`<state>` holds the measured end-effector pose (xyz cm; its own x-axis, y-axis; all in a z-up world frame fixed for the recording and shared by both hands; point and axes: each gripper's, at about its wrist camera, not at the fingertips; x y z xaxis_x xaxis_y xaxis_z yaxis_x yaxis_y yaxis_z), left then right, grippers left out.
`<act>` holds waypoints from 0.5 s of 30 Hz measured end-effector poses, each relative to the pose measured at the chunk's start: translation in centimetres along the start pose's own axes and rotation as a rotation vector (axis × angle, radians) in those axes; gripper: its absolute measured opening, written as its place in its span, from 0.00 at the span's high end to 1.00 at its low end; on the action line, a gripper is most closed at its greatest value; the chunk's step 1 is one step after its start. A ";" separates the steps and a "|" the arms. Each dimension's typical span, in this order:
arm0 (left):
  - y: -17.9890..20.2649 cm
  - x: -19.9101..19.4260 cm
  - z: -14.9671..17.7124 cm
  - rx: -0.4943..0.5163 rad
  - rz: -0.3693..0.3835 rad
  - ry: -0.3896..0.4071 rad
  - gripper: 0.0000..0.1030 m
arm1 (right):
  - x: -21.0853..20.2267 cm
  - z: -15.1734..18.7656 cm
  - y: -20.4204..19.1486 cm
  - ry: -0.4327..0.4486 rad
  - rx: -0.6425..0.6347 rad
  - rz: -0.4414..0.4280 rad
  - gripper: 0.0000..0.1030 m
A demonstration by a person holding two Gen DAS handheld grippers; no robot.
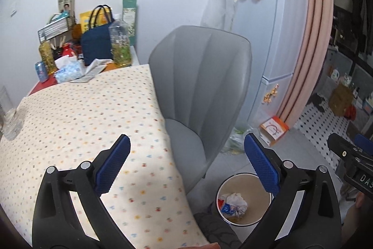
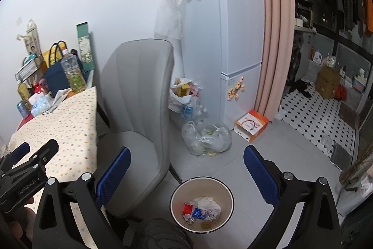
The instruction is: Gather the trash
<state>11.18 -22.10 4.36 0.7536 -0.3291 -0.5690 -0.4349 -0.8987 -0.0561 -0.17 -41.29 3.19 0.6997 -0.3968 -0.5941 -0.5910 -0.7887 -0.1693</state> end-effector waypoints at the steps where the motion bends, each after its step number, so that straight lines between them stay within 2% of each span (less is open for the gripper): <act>1: -0.2 -0.3 0.0 -0.004 -0.004 0.004 0.06 | -0.4 0.1 -0.3 0.004 -0.006 -0.002 0.08; 15: -6.7 -6.4 1.5 -0.078 -0.086 0.052 0.06 | -5.0 1.1 -5.5 0.036 -0.080 -0.053 0.08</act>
<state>8.54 -13.53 7.13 0.8119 -0.2629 -0.5212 -0.3297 -0.9433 -0.0377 -0.86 -34.42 6.24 0.7443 -0.3689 -0.5567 -0.5198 -0.8434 -0.1359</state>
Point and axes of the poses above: each gripper's, at about its wrist camera, not at the fingertips, and x roughly the way its jaws point, y to its right, z to its underside, and after that the axes turned 6 degrees about x, right-handed
